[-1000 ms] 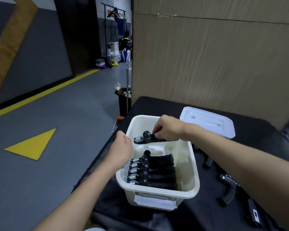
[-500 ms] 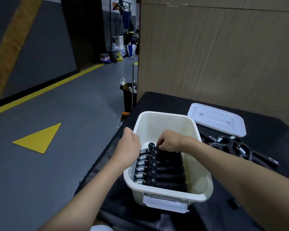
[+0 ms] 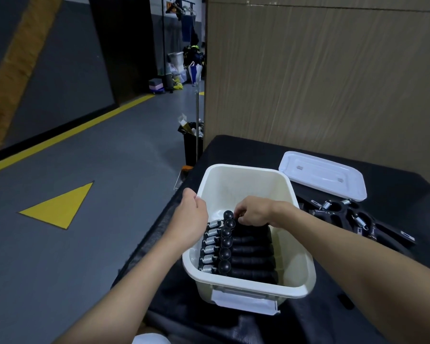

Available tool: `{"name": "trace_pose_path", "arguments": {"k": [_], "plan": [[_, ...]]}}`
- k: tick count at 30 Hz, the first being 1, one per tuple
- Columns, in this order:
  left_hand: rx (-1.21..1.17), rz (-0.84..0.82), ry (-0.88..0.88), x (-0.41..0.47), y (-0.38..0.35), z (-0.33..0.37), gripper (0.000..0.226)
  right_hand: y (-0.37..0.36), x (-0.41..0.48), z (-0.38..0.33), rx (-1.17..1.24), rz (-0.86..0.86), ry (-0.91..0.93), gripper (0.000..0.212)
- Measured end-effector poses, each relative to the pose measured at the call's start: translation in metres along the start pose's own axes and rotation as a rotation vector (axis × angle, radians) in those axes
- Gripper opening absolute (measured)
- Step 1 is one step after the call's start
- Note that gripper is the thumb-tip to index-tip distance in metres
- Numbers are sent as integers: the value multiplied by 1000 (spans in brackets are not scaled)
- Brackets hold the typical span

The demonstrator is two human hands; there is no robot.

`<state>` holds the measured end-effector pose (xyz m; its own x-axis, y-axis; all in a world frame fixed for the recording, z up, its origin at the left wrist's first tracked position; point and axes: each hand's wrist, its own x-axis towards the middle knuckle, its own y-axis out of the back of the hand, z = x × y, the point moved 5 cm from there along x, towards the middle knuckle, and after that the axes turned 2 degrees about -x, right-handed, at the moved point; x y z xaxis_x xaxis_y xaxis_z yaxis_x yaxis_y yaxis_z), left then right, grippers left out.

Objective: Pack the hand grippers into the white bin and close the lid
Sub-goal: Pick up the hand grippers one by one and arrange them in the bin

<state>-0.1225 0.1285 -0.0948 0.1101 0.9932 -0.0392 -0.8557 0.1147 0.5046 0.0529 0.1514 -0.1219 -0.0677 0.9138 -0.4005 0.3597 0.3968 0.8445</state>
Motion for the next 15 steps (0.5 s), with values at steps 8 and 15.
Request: {"name": "trace_pose_path", "arguments": {"k": [8,15], "plan": [[4,9,-7,1,0,0,20,-2,7,-2,-194,33,-42,30],[23,8,-12,1,0,0,22,-1,6,-5,-118,59,-8,30]]}}
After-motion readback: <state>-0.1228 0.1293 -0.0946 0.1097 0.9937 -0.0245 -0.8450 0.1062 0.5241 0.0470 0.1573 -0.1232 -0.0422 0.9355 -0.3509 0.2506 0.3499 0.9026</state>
